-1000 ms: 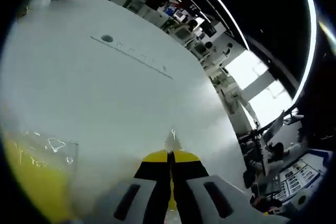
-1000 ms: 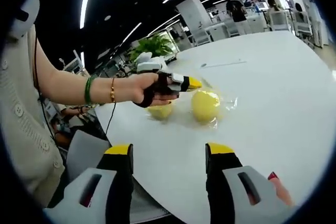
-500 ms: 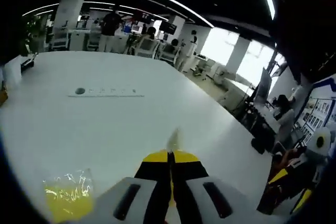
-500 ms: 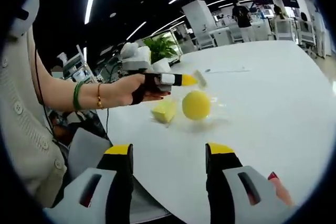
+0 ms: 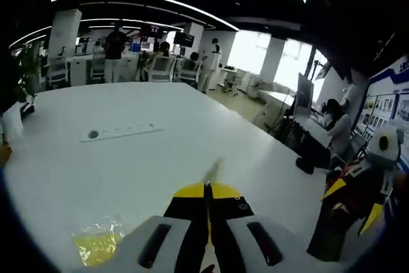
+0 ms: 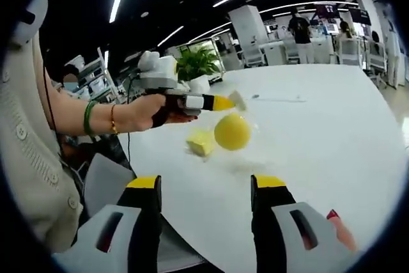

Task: Compare the silicone blocks by pressing each to a similar depth, holding the contact briefly, and releasing to observe deformation and rebound differences across the visible hardness samples.

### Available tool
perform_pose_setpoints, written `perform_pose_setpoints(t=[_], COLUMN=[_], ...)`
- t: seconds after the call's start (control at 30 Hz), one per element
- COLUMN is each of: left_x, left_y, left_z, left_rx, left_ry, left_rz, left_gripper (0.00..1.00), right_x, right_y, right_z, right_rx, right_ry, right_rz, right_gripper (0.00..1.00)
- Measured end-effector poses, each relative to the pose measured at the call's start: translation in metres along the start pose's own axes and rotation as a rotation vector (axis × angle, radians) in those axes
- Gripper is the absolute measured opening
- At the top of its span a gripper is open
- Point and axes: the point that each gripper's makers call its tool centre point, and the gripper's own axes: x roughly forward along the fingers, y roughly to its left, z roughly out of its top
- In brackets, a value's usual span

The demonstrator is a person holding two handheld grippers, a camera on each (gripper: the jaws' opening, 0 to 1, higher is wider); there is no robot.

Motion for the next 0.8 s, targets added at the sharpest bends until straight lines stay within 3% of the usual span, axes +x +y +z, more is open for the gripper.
perform_pose_setpoints(t=[0.37,0.67,0.8], left_x=[-0.066,-0.122,-0.139], left_y=[-0.015,-0.016,-0.019], left_z=[0.044,0.075,0.079], left_rx=[0.047,0.151,0.202], left_ry=[-0.093,-0.158,-0.140], left_rz=[-0.095,-0.154,-0.200], left_gripper=[0.00,0.00,0.00], right_x=[-0.001,0.022,0.042], right_y=[0.000,0.025,0.039], right_z=[0.043,0.089,0.106], right_rx=[-0.170,-0.368,-0.447], right_ry=[0.037,0.105,0.141], right_rz=[-0.011,0.091,0.144], right_gripper=[0.57,0.62,0.65])
